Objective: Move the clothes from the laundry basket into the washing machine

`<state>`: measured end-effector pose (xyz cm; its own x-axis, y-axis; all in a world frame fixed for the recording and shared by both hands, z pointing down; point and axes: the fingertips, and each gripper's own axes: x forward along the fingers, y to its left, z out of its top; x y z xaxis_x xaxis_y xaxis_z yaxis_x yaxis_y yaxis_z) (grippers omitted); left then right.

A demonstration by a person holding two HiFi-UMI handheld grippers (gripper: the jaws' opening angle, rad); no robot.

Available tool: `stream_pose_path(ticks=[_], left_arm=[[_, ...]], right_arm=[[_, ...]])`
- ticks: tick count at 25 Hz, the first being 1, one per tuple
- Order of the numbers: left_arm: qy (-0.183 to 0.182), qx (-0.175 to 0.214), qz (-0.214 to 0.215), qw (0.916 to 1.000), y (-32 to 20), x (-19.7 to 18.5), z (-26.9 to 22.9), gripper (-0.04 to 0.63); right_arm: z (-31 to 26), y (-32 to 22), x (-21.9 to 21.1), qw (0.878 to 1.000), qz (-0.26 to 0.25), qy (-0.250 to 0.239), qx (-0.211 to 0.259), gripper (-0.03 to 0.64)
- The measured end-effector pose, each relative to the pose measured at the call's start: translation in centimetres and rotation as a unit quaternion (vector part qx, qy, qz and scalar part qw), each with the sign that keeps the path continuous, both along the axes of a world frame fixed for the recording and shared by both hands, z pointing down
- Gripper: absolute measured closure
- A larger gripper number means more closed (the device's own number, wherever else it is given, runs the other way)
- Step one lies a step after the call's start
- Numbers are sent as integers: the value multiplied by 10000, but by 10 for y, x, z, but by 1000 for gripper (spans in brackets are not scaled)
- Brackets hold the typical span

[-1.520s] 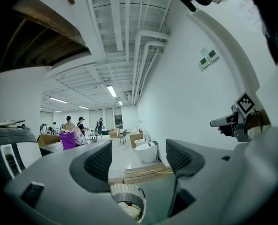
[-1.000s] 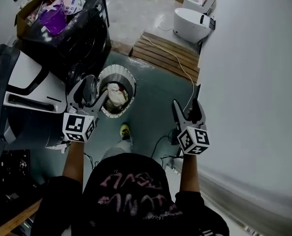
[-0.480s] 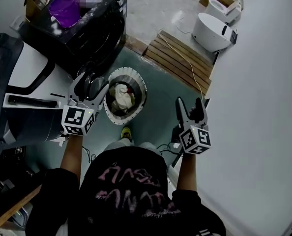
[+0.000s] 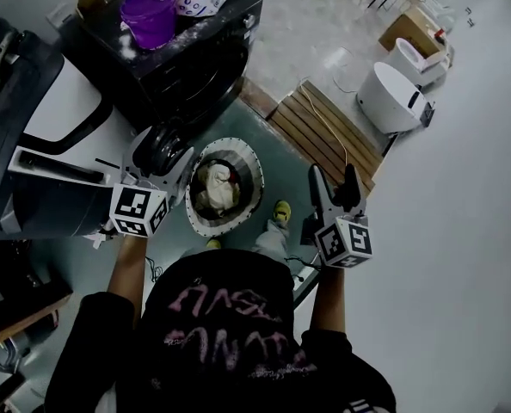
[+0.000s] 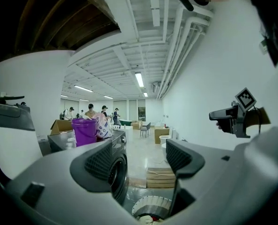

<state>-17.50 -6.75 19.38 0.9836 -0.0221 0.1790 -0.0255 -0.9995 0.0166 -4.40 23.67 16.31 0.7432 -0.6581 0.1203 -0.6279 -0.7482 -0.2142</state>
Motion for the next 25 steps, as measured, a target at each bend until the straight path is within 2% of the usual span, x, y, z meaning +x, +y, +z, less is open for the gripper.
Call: stream_pose_path(ticks=[6,9,12,17,21,25], left_arm=[[-48,-105,-844,9964,-20,28,18,235],[-103,-152,-1599,9870,-36,40,24,235],[-230,-200,-2266,9735,-38,52,22,236],[-417,-112,-3127,9489,-33,80,9,235],[-575,-29,-3804,9230,-31,87,0,235],[-704,-8,-4416,8944,-22,77,-2,236]], right_arm=[[13,-52,77,9962,-872,-37,46,224],[21,-81,129,9897,-1427,-114,92,224],[21,-100,178,9797,-1986,-246,89,224],[15,-124,255,9603,-2765,-353,78,224],[24,-152,305,9434,-3280,-483,45,224],[37,-191,324,9211,-3833,-676,42,224]])
